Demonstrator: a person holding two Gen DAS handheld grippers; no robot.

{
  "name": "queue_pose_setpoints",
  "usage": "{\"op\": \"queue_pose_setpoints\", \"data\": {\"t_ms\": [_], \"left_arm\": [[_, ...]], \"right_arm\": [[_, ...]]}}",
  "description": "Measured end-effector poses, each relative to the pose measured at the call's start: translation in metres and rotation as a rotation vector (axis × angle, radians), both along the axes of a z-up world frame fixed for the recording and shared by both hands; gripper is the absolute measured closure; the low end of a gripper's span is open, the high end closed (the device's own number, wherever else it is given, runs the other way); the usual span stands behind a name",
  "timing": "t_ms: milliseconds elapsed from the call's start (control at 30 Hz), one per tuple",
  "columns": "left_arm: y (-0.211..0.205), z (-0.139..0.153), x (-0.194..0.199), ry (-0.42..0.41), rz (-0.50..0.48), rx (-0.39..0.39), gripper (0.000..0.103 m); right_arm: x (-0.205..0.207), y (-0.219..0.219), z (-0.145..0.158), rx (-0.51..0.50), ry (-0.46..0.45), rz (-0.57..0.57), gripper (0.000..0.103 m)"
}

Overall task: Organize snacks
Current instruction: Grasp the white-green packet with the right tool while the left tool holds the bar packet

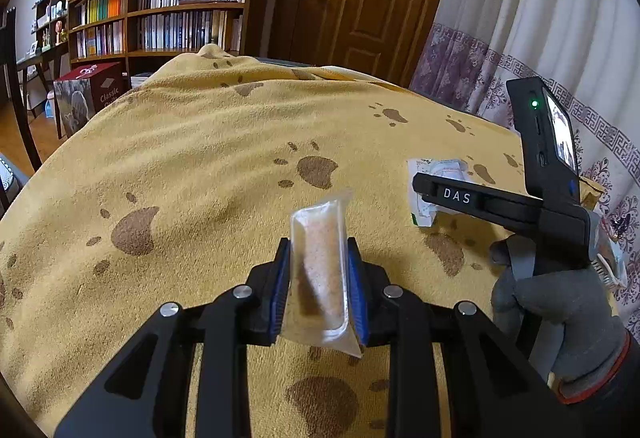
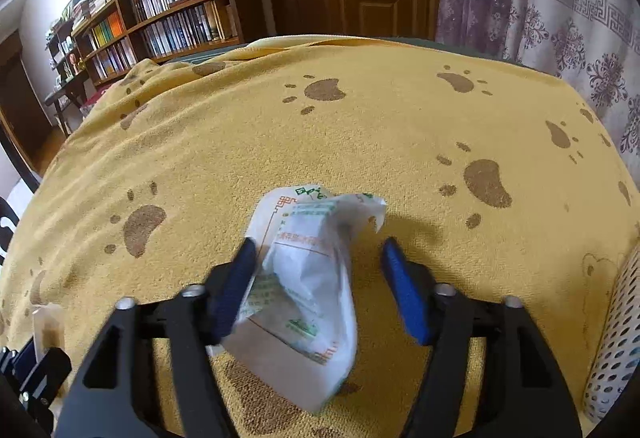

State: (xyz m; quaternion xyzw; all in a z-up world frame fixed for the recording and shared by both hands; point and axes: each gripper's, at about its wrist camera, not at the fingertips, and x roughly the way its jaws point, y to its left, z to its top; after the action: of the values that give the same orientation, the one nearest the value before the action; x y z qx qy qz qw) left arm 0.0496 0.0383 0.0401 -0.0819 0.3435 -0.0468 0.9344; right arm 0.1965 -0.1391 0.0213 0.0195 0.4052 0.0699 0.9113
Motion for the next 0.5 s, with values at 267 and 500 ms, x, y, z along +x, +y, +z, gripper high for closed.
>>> {"op": "queue_pose_setpoints", "data": {"t_ms": [267,500], "left_arm": [[0.002,-0.001,0.002,0.004,0.005,-0.006,0.076],[0.003,0.0,0.0,-0.001,-0.001,-0.015,0.076]], "right_arm": [[-0.016,-0.004,0.003,-0.004,-0.015,-0.009,0.07],[-0.046,-0.018,0.018,0.045,-0.055,-0.034,0.07]]}}
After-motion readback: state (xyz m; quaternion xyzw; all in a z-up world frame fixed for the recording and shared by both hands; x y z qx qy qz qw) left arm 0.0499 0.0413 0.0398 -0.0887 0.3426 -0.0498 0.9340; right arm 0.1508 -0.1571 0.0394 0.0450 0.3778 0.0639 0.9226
